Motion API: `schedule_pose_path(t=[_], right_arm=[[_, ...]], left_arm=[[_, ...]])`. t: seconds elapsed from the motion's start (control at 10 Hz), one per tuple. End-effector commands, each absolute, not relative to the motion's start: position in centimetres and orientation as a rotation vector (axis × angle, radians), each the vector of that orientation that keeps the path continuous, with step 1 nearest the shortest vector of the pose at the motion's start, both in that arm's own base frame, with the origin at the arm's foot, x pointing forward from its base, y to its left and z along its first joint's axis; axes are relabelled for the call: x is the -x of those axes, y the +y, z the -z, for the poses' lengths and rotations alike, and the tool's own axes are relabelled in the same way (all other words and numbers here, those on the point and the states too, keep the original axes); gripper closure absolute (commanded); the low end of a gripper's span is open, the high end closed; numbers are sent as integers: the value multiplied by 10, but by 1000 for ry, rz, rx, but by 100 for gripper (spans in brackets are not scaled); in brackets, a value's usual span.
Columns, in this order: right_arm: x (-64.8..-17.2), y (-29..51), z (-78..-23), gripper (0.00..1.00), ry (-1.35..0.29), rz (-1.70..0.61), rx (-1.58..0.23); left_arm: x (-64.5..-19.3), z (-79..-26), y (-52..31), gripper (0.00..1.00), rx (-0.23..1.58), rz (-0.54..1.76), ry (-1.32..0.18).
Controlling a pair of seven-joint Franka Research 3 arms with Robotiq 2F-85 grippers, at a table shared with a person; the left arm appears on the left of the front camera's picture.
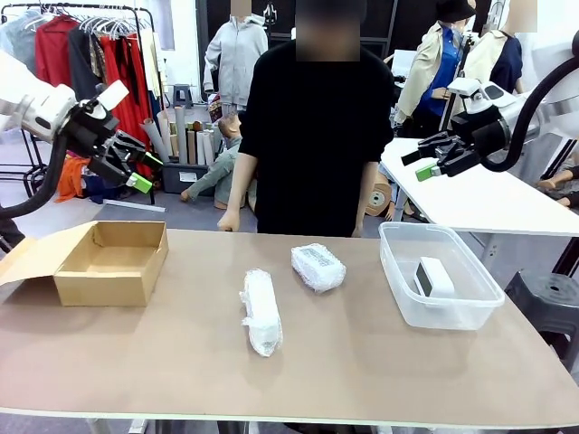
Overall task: Separate and place wrapped and unwrapped clocks.
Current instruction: Pick up the Digital clock indicated by the person.
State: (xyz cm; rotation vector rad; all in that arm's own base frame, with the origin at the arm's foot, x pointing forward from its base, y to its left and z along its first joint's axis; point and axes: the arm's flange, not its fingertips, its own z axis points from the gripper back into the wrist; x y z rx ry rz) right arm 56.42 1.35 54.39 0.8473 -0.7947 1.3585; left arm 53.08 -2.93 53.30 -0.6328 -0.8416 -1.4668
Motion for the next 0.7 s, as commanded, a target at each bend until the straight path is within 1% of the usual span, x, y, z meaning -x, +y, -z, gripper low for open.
schedule_pose_path(t=[0.0,0.6], right_arm=[[-564,13,-544,0,-795,-1359,-842],[-564,13,-544,0,-795,-1359,-842]], left_arm=[[-529,-534,-30,0,630,1467,-843],[-529,-534,-30,0,630,1467,-843]])
